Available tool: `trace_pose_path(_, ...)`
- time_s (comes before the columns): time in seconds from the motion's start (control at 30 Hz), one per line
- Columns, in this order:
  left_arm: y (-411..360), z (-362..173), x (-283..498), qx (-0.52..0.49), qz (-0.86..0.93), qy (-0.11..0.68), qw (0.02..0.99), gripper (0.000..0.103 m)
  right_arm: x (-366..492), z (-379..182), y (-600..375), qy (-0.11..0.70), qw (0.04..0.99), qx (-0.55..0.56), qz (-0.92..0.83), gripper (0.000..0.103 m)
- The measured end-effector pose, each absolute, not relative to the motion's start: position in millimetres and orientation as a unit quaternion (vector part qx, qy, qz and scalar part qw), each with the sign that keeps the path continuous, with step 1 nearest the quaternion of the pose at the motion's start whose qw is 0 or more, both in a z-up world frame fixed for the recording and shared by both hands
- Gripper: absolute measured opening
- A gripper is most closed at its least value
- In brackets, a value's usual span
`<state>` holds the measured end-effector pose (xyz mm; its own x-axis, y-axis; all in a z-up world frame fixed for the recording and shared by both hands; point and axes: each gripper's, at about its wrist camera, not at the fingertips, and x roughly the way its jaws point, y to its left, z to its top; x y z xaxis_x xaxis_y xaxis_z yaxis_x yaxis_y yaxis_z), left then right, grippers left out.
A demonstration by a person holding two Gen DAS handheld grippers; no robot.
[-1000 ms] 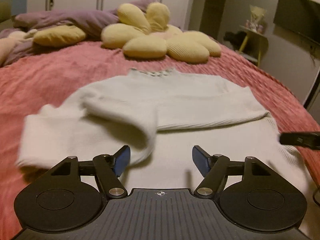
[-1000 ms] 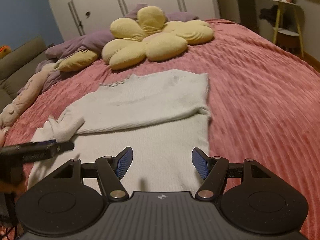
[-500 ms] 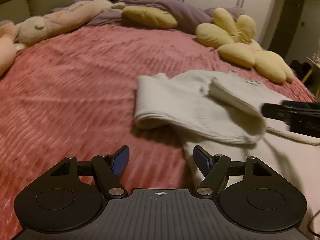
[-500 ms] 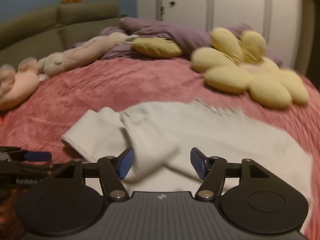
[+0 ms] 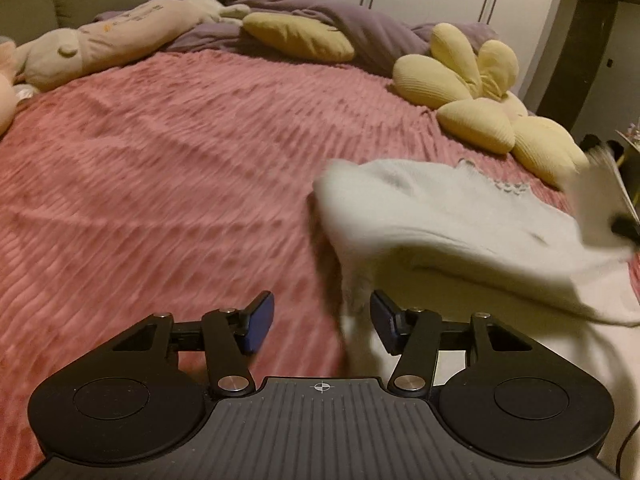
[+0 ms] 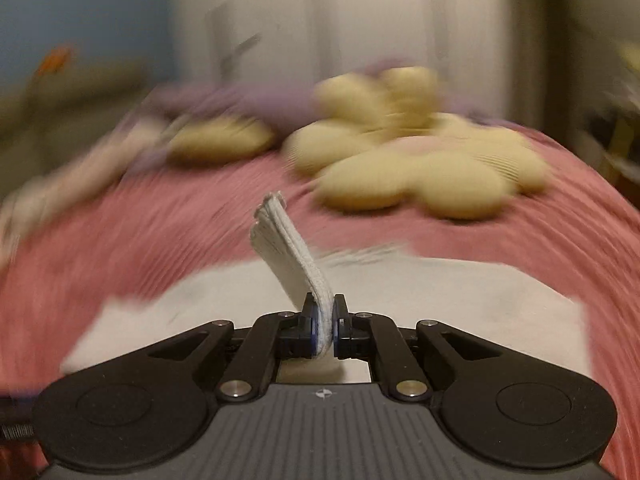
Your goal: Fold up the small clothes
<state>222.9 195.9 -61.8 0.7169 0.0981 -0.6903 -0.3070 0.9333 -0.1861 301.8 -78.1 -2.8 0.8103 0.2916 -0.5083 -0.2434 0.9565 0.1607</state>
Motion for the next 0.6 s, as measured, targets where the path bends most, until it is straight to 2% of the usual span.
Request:
trace_pose_path(0.13, 179, -65, 240, -0.147, 0.095, 0.373, 0.911, 0.056, 316, -33, -149, 0.328, 0.933, 0.118, 0.088, 0.007)
trace_pose_path(0.2, 171, -68, 247, -0.133, 0.093, 0.379, 0.911, 0.056, 320, -50, -167, 0.365, 0.918, 0.131, 0.083, 0.013)
trace_pose_path(0.23, 167, -68, 249, -0.125, 0.095, 0.381, 0.911, 0.056, 319, -55, -175, 0.373, 0.914, 0.141, 0.077, 0.021)
trace_pose_path(0.27, 165, -69, 251, -0.118, 0.095, 0.383, 0.911, 0.056, 317, -58, -179, 0.371, 0.913, 0.15, 0.074, 0.024)
trace_pose_path(0.37, 162, -67, 255, -0.109, 0.096, 0.385, 0.911, 0.056, 319, -55, -190, 0.362, 0.914, 0.168, 0.07, 0.026)
trace_pose_path(0.43, 161, -66, 256, -0.101, 0.096, 0.385, 0.913, 0.054, 326, -56, -196, 0.366, 0.908, 0.188, 0.073, 0.025)
trace_pose_path(0.5, 161, -66, 258, -0.091, 0.097, 0.383, 0.914, 0.052, 334, -59, -195, 0.385, 0.9, 0.192, 0.077, 0.017)
trace_pose_path(0.53, 161, -65, 259, -0.088, 0.1, 0.382, 0.915, 0.052, 337, -58, -194, 0.389, 0.899, 0.183, 0.079, 0.008)
trace_pose_path(0.6, 161, -64, 258, -0.084, 0.107, 0.378, 0.916, 0.052, 340, -51, -188, 0.378, 0.908, 0.157, 0.084, 0.006)
